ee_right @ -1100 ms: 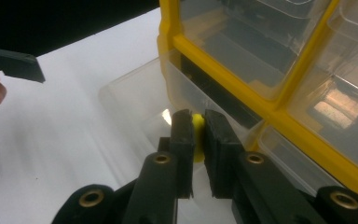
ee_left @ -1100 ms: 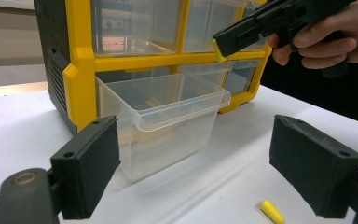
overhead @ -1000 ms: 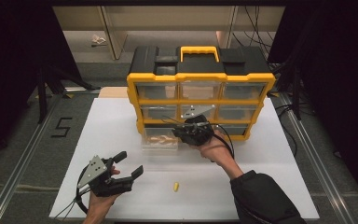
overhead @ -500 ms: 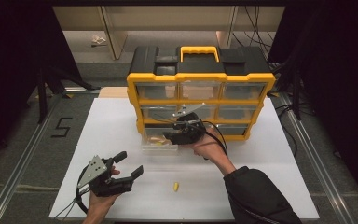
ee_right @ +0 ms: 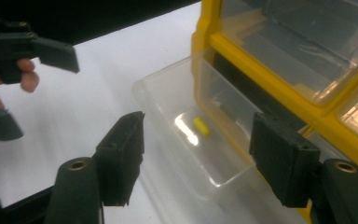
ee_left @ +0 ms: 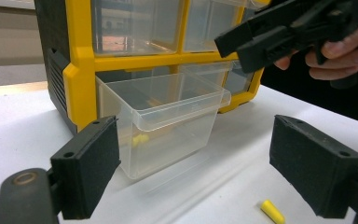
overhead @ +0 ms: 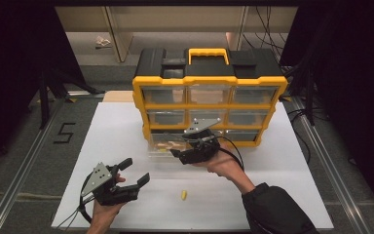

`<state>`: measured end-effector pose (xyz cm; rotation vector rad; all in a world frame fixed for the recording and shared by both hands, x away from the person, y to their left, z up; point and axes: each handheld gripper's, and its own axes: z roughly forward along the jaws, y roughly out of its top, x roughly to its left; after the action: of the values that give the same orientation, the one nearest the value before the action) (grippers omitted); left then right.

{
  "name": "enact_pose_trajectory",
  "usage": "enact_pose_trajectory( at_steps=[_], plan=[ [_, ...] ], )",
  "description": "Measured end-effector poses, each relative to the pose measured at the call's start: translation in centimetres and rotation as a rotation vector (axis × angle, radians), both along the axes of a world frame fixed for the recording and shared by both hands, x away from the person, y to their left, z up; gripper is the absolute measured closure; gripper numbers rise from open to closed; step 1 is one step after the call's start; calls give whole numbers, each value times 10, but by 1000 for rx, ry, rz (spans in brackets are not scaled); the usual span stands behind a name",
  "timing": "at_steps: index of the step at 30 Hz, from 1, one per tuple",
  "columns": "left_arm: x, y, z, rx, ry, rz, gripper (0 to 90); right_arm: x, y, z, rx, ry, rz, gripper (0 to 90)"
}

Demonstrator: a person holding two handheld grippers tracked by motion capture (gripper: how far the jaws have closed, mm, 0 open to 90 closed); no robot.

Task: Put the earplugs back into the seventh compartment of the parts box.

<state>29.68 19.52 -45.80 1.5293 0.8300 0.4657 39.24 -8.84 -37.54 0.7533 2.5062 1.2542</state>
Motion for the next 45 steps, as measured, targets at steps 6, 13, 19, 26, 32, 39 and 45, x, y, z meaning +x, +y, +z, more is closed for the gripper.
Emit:
enact_pose_trajectory(
  at_steps=[6, 13, 19, 26, 32, 39, 45],
  plan=[
    [0, 0, 0, -2, 0, 0, 156, -9, -1, -5, -4, 0, 21, 339],
    [0, 0, 0, -1, 1, 1, 156, -18, -3, -9, -11, 6, 40, 337],
    [0, 0, 0, -1, 1, 1, 156, -23, -5, -15, -17, 13, 49, 337],
    [0, 0, 0, -4, -1, 0, 156, -30, -9, -27, -57, 37, 70, 336],
    [0, 0, 0, -1, -2, -1, 156, -37, -11, -44, -102, 75, 91, 334],
    [-1, 0, 0, -5, -4, -6, 156, -44, -4, -64, -189, 122, 144, 343],
    [0, 0, 0, -5, -3, -8, 156, -47, 1, -77, -250, 150, 176, 359]
  ],
)
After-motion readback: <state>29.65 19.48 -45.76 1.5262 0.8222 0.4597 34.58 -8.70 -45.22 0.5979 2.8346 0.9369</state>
